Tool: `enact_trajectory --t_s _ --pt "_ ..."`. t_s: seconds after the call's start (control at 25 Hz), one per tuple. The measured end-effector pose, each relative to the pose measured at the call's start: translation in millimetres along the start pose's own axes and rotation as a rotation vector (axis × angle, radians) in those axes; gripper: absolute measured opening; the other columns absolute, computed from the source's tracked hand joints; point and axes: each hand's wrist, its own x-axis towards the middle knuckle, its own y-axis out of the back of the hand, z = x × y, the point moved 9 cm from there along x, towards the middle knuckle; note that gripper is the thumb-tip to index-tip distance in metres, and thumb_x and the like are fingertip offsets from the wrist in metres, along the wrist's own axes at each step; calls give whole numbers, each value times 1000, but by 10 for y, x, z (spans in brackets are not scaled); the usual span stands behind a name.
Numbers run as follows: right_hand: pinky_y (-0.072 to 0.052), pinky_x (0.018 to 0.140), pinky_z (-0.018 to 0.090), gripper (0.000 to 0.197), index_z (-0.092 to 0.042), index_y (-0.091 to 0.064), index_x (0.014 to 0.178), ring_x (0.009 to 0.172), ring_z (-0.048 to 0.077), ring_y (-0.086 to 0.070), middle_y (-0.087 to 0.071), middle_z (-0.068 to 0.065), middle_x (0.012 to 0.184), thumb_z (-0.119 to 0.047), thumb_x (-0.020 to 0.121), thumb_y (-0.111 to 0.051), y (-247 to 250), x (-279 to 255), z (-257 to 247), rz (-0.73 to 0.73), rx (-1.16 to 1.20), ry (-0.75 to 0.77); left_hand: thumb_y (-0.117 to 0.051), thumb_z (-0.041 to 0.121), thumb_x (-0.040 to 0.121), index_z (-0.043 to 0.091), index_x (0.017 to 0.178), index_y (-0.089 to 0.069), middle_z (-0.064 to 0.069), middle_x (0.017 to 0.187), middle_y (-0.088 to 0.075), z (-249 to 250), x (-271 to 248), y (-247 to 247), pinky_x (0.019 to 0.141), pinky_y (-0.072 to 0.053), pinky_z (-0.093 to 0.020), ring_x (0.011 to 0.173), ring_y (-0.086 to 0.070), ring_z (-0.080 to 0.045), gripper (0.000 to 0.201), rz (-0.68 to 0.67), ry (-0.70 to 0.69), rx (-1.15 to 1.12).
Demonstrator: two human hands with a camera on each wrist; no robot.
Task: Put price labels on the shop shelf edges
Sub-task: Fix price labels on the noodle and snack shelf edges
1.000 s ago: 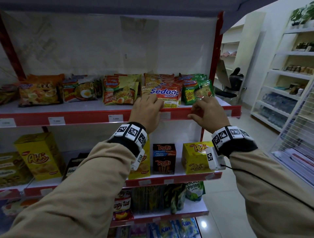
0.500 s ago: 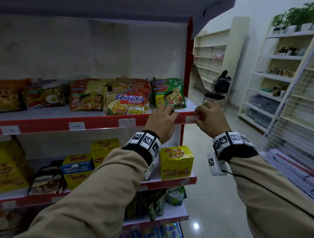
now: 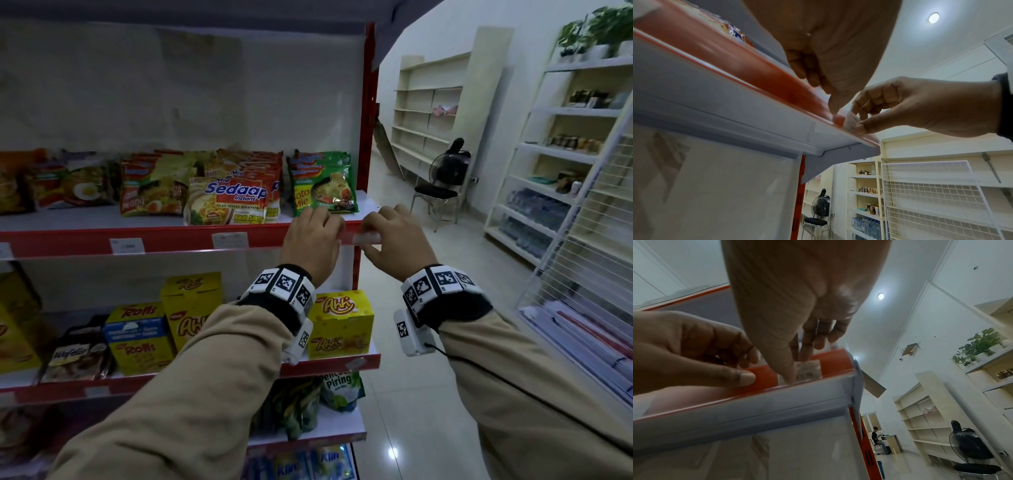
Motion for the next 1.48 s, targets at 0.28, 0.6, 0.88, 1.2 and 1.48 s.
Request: enact_trajectory --t_s 0.28,0.6,0.88,1.2,1.48 --pt "-41 80 40 21 -18 -63 101 95 30 -47 -62 6 95 -31 85 -60 -20 92 70 -51 84 -67 -55 22 89 15 108 -55 -5 109 -53 -19 -8 -10 83 -40 -35 105 -45 -25 21 -47 43 25" --pt "-49 72 21 16 -20 -65 82 74 10 -63 -70 6 84 -4 84 -66 68 169 178 164 965 -282 -42 30 99 9 106 -60 -8 101 -61 -263 25 94 75 -33 -27 95 -51 -23 28 23 140 -291" --pt "-55 81 47 19 -20 -62 93 89 26 -66 -67 6 92 -4 85 -64 -142 164 -7 130 1203 -375 -51 29 96 10 99 -61 -6 95 -62 -331 34 84 71 -32 -26 90 -51 -21 21 53 140 -389" --pt "-42 67 6 15 -20 -68 85 71 -1 -58 -64 -13 78 -7 83 -63 177 268 31 112 566 -122 -50 29 95 15 101 -58 -1 100 -59 -310 51 107 79 -42 -32 96 -49 -20 17 -41 56 -208" --pt "-38 66 0 14 -17 -68 85 73 -4 -58 -66 -7 80 -4 83 -64 27 288 -7 84 611 -121 -54 34 92 18 113 -56 -2 98 -59 -397 26 141 78 -44 -35 95 -51 -21 27 -37 89 -213"
